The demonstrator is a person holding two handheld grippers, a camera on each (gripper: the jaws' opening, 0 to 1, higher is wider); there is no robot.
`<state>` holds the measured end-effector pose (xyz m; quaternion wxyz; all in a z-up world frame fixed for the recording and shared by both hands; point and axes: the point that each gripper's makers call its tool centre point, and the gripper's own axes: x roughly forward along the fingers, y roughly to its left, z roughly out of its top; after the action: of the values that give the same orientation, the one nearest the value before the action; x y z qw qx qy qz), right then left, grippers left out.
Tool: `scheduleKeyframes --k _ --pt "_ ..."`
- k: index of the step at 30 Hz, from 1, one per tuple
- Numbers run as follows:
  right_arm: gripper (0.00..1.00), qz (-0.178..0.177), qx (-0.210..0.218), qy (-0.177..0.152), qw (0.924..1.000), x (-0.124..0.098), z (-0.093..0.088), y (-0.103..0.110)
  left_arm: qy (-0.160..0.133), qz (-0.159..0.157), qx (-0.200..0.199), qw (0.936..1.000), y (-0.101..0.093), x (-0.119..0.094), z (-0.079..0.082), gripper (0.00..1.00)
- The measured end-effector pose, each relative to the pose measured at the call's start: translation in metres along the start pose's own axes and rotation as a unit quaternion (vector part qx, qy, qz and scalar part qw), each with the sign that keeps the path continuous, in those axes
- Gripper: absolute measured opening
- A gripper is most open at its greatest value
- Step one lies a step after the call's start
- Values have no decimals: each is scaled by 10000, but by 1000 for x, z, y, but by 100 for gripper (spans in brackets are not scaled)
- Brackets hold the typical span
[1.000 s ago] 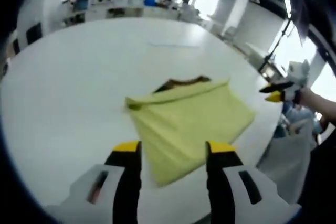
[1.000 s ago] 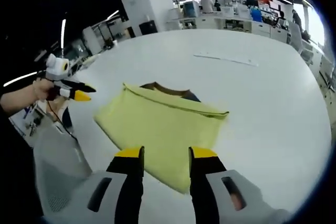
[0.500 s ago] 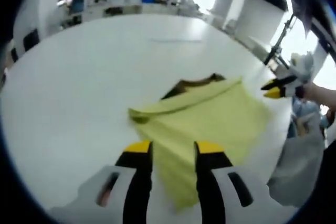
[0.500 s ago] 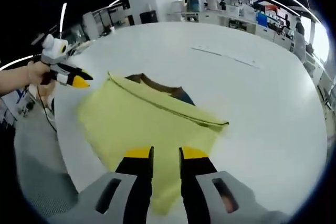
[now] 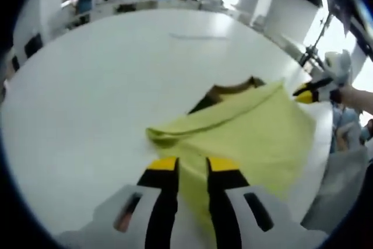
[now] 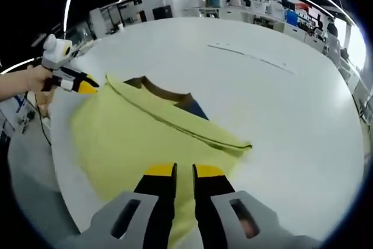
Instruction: Fold the garment on the visible template until the final outline fits inside the template.
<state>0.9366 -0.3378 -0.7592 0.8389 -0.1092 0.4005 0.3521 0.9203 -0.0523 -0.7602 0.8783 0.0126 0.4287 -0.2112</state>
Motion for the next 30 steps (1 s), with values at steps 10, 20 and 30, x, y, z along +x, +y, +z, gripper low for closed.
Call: scheduleKeyframes --k 10,20,30 --pt "5 -98 63 -19 9999 18 7 -15 -30 79 -2 10000 5 11 9 6" --pt "6 -157 103 23 9998 27 11 -27 58 130 37 9999 10 23 14 3" --pt "7 -207 100 54 9997 37 21 -41 2 155 66 9999 17 29 28 3"
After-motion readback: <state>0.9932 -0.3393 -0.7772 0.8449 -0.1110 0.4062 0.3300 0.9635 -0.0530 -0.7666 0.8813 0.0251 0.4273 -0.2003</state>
